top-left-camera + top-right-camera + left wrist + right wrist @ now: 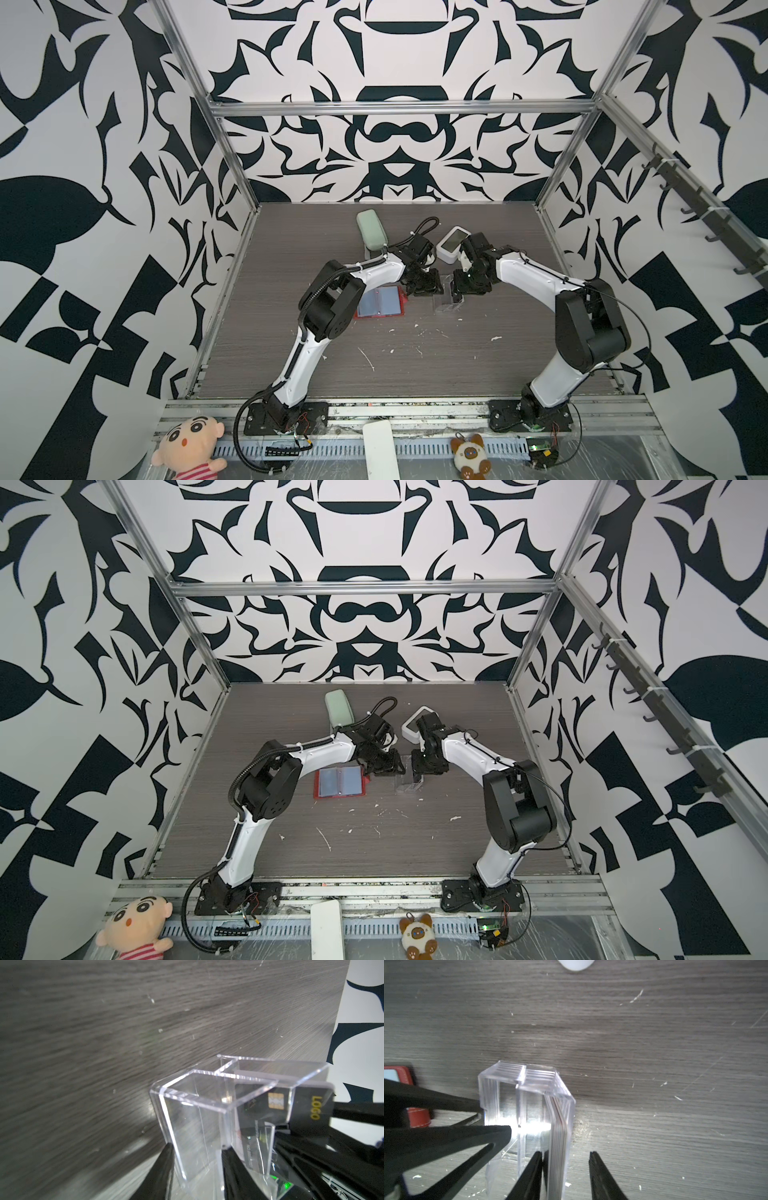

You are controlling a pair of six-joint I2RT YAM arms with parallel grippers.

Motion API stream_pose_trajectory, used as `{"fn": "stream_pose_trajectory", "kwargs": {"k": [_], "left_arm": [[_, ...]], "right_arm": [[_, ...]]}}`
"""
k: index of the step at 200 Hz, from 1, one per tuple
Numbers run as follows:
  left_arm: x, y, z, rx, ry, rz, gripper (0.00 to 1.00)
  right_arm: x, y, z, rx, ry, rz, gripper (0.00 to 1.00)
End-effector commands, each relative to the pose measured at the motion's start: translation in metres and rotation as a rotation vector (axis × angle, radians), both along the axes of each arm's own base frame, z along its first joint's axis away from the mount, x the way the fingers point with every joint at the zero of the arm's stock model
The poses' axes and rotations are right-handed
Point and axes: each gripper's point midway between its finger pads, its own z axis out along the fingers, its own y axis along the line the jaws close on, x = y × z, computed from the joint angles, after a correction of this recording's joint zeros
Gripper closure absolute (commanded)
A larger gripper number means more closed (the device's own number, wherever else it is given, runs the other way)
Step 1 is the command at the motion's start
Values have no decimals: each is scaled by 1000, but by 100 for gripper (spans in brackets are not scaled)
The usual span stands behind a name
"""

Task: Insert credit cards into a card holder
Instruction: Pick up the credit card from the storage box.

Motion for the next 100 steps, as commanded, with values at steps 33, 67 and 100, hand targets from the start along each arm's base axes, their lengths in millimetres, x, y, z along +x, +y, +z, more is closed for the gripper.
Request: {"fn": "stream_pose_trajectory", "kwargs": {"k": [33,67,100], "left_arm": [[-7,14,-23,74,36,13,60],[-7,14,-24,77,36,16,60],[-7,14,-25,78,39,15,60]], "right_arm": [[5,-6,30,-18,-61,-9,64],[5,-6,33,-17,-64,-6,65],[4,-6,36,-20,-68,-3,70]]}}
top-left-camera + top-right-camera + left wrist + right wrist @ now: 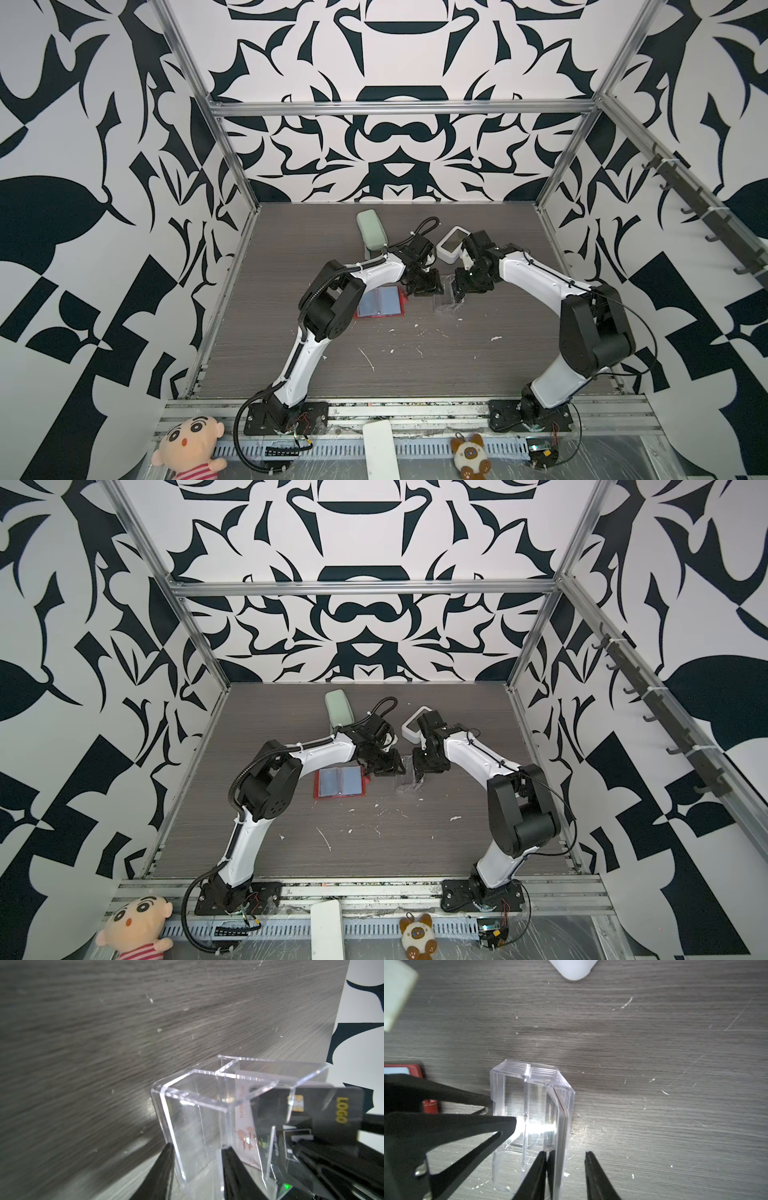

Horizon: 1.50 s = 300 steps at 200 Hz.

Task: Insert credit cards into a card holder
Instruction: Pick up the credit card from the storage box.

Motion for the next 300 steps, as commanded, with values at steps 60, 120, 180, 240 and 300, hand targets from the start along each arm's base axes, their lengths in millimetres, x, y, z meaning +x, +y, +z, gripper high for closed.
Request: {"fn": "stream_pose_trajectory", "kwargs": {"k": [60,120,180,240,300], "left_arm": [[-8,15,-26,79,44,19,60],[-8,15,-25,73,46,24,60],[-6,4,4,-9,6,-5,57],[-3,6,67,-118,-157,-18,48],[6,68,90,-56,-273,104,48]], "right_arm": [[4,-5,30,-19,-63,-5,76],[3,-3,35,-9,-69,0,93],[1,3,55,45,-117,8,100],[-2,28,78,209,-184,50,100],[-2,72,93,387,-239,125,100]]}}
